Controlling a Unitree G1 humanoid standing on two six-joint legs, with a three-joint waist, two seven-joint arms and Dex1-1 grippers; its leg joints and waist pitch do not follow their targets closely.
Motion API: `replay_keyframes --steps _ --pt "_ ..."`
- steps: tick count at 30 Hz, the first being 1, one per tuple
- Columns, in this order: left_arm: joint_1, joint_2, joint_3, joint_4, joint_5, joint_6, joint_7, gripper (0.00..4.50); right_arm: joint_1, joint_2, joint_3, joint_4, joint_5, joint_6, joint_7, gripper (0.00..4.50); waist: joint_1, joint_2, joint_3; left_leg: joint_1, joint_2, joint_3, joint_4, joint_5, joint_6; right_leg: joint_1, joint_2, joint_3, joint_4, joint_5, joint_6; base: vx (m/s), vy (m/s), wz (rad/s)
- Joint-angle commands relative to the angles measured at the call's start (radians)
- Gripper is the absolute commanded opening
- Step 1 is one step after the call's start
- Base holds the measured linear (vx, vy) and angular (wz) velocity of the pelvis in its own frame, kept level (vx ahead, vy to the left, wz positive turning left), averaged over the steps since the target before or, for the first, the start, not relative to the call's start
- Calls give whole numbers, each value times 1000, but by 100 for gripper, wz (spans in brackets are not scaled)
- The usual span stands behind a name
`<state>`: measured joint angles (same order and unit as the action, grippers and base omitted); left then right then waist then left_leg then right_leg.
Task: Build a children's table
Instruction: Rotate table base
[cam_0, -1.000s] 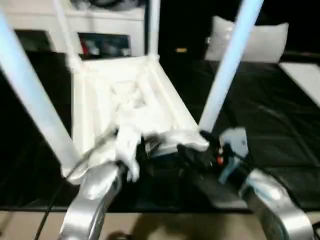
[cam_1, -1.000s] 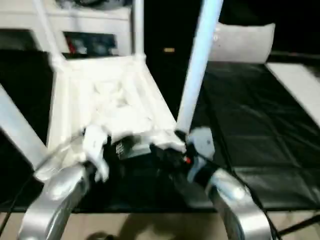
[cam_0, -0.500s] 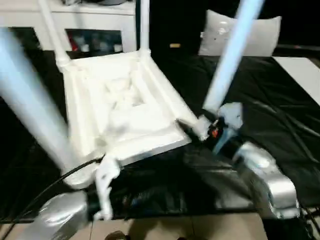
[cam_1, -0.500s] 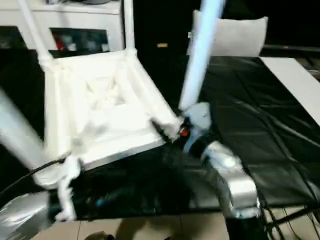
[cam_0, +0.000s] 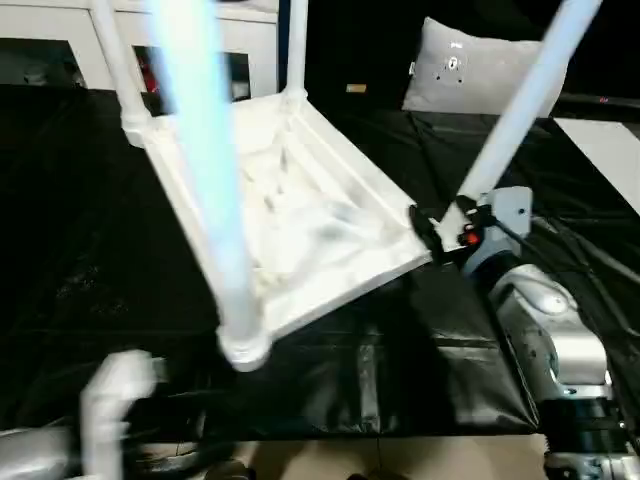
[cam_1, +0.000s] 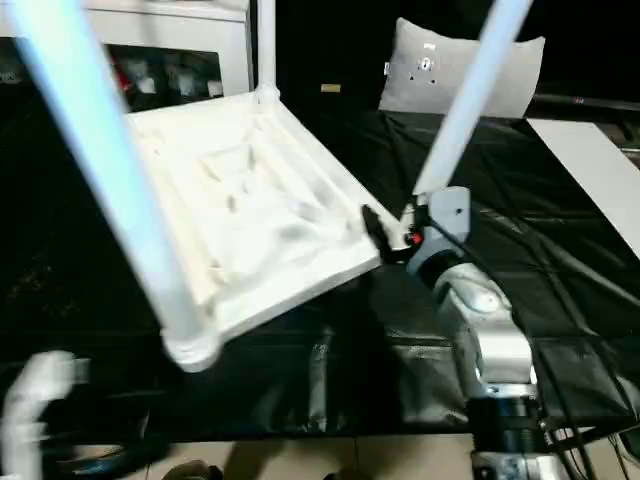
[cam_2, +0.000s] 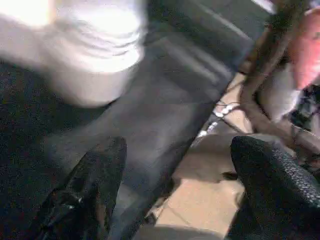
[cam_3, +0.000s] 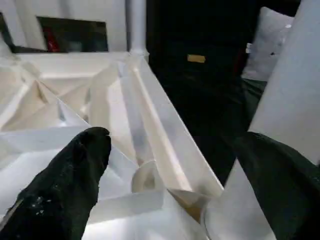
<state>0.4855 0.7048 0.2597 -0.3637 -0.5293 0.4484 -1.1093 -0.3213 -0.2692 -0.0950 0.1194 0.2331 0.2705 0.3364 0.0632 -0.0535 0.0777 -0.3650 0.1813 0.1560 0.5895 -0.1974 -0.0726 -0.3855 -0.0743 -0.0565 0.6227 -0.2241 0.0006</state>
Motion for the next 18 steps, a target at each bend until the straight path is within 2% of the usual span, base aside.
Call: replay_keyframes --steps 1,2,3,6,7,8,9,10,11,12,13,14,15,16,17,18 --pt "-13 0 62 7 1 -48 -5 415 31 -26 -28 -16 -1 19 16 450 -4 19 -44 17 43 -1 -88 -239 -8 26 -50 54 -78 -179 -143 0 0 0" --pt "-22 0 74 12 -3 -53 -1 415 41 -29 -19 -25 2 26 29 450 -3 18 -43 17 43 -1 -89 -239 -5 27 -50 54 -77 -162 -148 0 0 0" --pt "-43 -3 92 25 -11 -60 7 435 57 -35 -2 -39 4 37 47 450 -2 18 -45 16 43 -2 -89 -238 -5 29 -50 53 -75 -155 -152 0 0 0" --pt "-137 -2 102 49 -49 -49 15 435 119 -52 60 -81 0 81 95 450 -2 13 -46 11 42 -4 -91 -244 -4 35 -54 52 -75 -167 -158 0 0 0" --pt "-220 -5 79 49 -74 -23 29 435 154 -62 96 -87 -26 106 93 450 2 16 -46 20 42 -2 -91 -256 -12 31 -50 52 -77 -188 -152 0 0 0" --pt "-282 -7 53 59 -86 -17 39 435 170 -61 109 -77 -45 128 76 450 2 17 -46 25 41 0 -89 -269 -15 26 -52 54 -77 -187 -168 0 0 0" --pt "-282 -7 53 59 -86 -17 39 435 170 -61 109 -77 -45 128 76 450 4 17 -48 20 40 -2 -90 -265 -20 32 -55 53 -76 -193 -172 0 0 0" --pt "-298 -9 44 65 -86 -19 41 435 171 -59 108 -73 -47 133 70 450 3 12 -49 14 41 -3 -91 -262 -28 37 -57 52 -75 -205 -168 0 0 0" --pt "-362 -32 -2 76 -79 -17 43 435 175 -61 116 -63 -71 149 44 450 -3 9 -55 9 41 -5 -91 -244 -34 45 -59 53 -71 -209 -157 0 0 0" --pt "-388 -45 -20 81 -76 -15 42 435 178 -62 120 -61 -82 158 37 450 -5 8 -54 10 41 -3 -92 -241 -39 42 -56 53 -72 -224 -149 0 0 0" --pt "-393 -48 -24 82 -74 -15 42 435 178 -62 121 -61 -84 159 36 450 -4 9 -56 19 40 2 -86 -236 -42 35 -57 58 -74 -223 -151 0 0 0" --pt "-450 -83 -74 96 -48 -15 51 435 182 -59 139 -57 -100 172 31 450 -5 20 -61 21 39 3 -83 -219 -46 36 -55 60 -71 -183 -161 0 0 0" --pt "-456 -88 -80 98 -45 -15 52 435 182 -59 141 -56 -101 174 31 450 -7 17 -60 22 40 5 -83 -218 -45 34 -53 60 -72 -169 -164 0 0 0" --pt "-511 -124 -130 122 -10 -28 59 435 180 -48 157 -49 -114 180 25 450 -6 21 -63 23 39 5 -81 -216 -45 36 -53 60 -69 -150 -171 0 0 0" --pt "-533 -142 -149 130 -1 -32 62 435 175 -39 162 -40 -119 176 20 450 -4 16 -64 23 39 7 -78 -214 -44 36 -54 61 -71 -147 -172 0 0 0" --pt "-559 -157 -171 142 -2 -28 64 435 168 -30 172 -32 -120 170 17 450 -3 16 -68 18 39 5 -77 -196 -43 42 -57 61 -67 -128 -178 0 0 0"
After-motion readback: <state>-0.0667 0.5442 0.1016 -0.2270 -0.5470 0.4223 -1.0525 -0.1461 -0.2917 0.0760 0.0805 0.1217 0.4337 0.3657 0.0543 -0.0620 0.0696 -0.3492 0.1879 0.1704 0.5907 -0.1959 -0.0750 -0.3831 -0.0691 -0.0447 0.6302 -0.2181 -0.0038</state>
